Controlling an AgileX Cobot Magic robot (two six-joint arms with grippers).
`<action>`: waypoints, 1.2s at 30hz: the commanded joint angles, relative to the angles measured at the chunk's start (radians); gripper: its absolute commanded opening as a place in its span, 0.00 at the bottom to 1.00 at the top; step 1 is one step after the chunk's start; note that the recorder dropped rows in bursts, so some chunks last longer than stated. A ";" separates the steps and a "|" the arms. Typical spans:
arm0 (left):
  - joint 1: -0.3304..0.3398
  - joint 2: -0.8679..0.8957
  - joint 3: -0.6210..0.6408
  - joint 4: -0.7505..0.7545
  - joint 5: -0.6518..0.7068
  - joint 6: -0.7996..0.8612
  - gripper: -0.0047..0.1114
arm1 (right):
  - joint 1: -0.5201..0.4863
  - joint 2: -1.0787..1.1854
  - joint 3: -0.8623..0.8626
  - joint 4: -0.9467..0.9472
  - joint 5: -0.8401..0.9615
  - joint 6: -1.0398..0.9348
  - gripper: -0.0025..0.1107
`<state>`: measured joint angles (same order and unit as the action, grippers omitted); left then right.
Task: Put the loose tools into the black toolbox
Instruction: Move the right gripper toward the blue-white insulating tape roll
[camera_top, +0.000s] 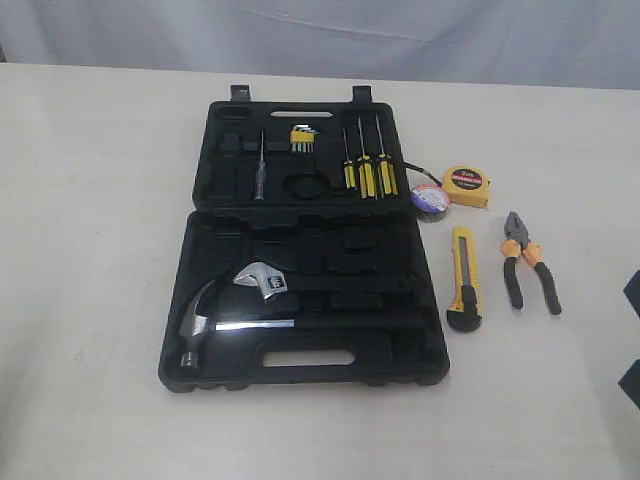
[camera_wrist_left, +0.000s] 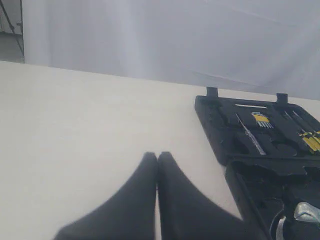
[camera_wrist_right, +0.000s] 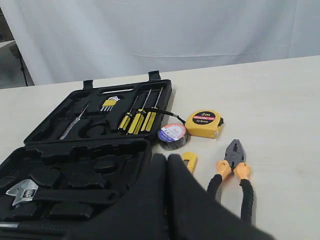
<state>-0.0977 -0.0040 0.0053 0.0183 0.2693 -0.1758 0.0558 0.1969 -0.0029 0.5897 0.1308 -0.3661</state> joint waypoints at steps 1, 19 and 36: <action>-0.006 0.004 -0.005 -0.003 0.000 -0.001 0.04 | -0.005 -0.006 0.003 -0.005 0.002 -0.005 0.02; -0.006 0.004 -0.005 -0.003 0.000 -0.001 0.04 | -0.005 -0.006 0.003 -0.010 -0.156 0.014 0.02; -0.006 0.004 -0.005 -0.003 0.000 -0.001 0.04 | -0.005 0.187 -0.344 -0.048 0.143 0.185 0.02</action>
<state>-0.0977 -0.0040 0.0053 0.0183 0.2693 -0.1758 0.0558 0.2911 -0.1975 0.5806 0.1454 -0.1707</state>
